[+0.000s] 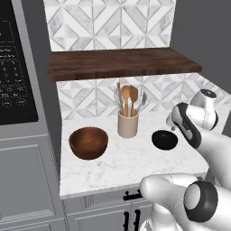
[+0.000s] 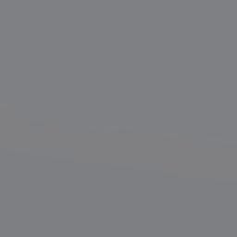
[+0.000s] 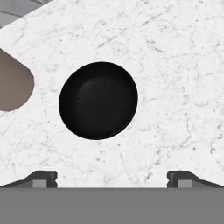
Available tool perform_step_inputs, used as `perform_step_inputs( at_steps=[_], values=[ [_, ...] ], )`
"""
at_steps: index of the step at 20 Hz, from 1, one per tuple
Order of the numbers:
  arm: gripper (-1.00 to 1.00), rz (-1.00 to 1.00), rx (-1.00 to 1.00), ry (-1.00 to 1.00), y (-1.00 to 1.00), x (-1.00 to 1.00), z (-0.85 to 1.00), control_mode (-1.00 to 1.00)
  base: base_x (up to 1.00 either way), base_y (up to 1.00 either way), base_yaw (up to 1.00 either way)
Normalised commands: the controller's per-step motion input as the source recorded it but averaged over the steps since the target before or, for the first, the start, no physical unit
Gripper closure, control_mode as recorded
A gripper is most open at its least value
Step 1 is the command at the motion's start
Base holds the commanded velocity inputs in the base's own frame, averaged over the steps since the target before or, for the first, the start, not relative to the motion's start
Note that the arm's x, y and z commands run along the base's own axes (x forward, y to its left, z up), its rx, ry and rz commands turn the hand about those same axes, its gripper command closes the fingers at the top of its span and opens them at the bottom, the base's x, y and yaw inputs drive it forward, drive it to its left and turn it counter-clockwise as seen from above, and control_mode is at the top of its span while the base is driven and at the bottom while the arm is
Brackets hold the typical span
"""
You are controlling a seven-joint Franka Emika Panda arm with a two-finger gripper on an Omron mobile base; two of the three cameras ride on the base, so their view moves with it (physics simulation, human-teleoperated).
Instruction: Pick up the bowls on the counter and stack them on top of one another in the open cabinet. Place the smaller bowl on top of the larger bowl.
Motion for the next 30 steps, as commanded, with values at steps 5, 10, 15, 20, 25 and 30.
perform_step_inputs(
  at_steps=[5,10,15,20,25,30],
  values=[
    [-1.00,0.00,0.01,0.01,-0.01,0.34,-0.30,-1.00,0.00,0.00,0.00],
    [-1.00,0.00,0.00,0.08,0.00,0.33,-0.37,-1.00,0.00,0.00,0.00],
    [-1.00,0.00,0.01,0.06,-0.27,0.11,-0.27,-1.00,0.00,0.00,0.00],
    [-1.00,0.00,0.01,0.07,-0.23,0.04,-0.30,-1.00,0.00,0.00,0.00],
    [-1.00,0.00,0.00,0.05,-0.01,0.17,-0.47,-1.00,0.00,0.00,0.00],
    [-1.00,0.00,0.02,0.00,0.00,0.23,-0.36,-1.00,0.00,0.00,0.00]
  ],
)
